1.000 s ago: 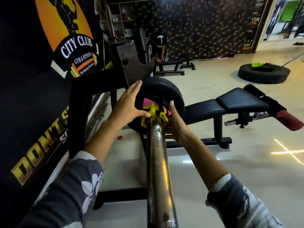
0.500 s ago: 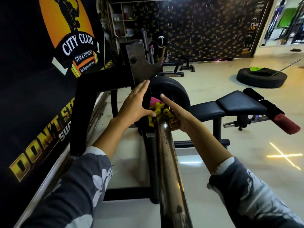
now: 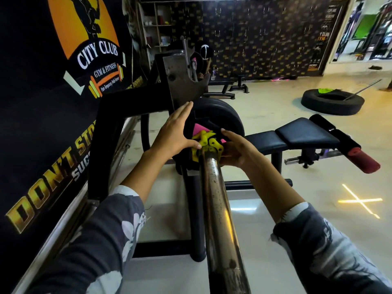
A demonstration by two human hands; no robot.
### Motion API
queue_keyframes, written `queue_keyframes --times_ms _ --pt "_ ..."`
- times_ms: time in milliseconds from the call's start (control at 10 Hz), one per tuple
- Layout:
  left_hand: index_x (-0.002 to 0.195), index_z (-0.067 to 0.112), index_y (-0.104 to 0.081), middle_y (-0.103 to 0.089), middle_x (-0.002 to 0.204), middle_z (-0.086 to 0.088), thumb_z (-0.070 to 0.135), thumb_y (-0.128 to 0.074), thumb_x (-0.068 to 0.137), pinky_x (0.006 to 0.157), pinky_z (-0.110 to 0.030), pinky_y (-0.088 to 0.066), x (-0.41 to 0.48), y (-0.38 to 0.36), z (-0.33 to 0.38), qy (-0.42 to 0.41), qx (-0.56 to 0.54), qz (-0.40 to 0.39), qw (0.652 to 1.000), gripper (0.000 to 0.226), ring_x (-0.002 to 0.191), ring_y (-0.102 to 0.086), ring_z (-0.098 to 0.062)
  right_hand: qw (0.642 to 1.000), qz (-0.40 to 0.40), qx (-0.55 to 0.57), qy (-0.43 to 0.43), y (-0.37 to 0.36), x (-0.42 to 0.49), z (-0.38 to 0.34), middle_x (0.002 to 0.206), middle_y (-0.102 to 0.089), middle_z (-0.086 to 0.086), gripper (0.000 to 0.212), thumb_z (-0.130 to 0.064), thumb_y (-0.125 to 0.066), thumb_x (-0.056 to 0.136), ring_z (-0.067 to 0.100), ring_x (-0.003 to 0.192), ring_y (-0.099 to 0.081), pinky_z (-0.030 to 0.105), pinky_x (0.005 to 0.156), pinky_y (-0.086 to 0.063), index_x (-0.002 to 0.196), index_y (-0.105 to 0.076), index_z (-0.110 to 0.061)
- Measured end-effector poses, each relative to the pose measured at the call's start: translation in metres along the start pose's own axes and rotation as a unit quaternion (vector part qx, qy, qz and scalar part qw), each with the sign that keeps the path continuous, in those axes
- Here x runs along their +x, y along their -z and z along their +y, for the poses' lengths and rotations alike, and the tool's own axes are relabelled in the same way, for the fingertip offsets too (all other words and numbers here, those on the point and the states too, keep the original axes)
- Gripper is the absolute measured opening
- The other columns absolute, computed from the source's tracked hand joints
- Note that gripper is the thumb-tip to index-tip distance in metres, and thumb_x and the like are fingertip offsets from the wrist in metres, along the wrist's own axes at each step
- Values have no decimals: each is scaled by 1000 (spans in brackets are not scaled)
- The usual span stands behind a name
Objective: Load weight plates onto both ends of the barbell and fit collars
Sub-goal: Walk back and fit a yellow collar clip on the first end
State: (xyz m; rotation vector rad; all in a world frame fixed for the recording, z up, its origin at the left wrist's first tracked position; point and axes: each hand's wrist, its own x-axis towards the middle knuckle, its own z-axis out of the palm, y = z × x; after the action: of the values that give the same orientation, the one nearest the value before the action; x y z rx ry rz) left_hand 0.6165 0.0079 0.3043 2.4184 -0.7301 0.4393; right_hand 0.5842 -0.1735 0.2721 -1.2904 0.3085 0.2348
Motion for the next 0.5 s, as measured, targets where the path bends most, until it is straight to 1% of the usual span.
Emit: queue_keyframes --times_ms 100,200,300,400,500 --pt "147 19 -13 -15 156 0 25 -85 60 112 -28 -16 0 -1 0 0 -3 6 1000 114 142 -14 -17 998 -9 60 14 5 1 6 81 -68 14 38 -36 -52 90 28 82 -62 41 69 -51 105 -57 -2" --pt "147 19 -13 -15 156 0 25 -85 60 110 -26 -15 1 -3 -2 0 -6 12 1000 113 142 -14 -17 996 2 86 7 6 2 7 60 -71 12 30 -31 -54 90 29 79 -62 43 68 -49 95 -58 -2" --pt "147 19 -14 -16 156 0 24 -85 60 110 -26 -15 1 -3 -3 0 -10 17 1000 113 142 -15 -16 994 30 107 -8 2 3 9 67 -70 15 25 -27 -57 89 28 77 -61 46 80 -49 86 -57 -2" --pt "147 19 -15 -16 156 0 24 -85 60 110 -25 -15 0 -4 -2 0 -12 16 1000 112 142 -15 -16 992 47 118 -3 1 3 17 84 -62 17 24 -25 -60 88 28 76 -60 43 82 -46 90 -56 -2" --pt "147 19 -14 -15 156 0 24 -85 60 110 -25 -14 0 -4 -2 0 -8 13 1000 113 142 -14 -16 992 36 117 9 3 0 15 85 -61 18 24 -25 -59 88 28 76 -60 42 78 -48 90 -55 -2"
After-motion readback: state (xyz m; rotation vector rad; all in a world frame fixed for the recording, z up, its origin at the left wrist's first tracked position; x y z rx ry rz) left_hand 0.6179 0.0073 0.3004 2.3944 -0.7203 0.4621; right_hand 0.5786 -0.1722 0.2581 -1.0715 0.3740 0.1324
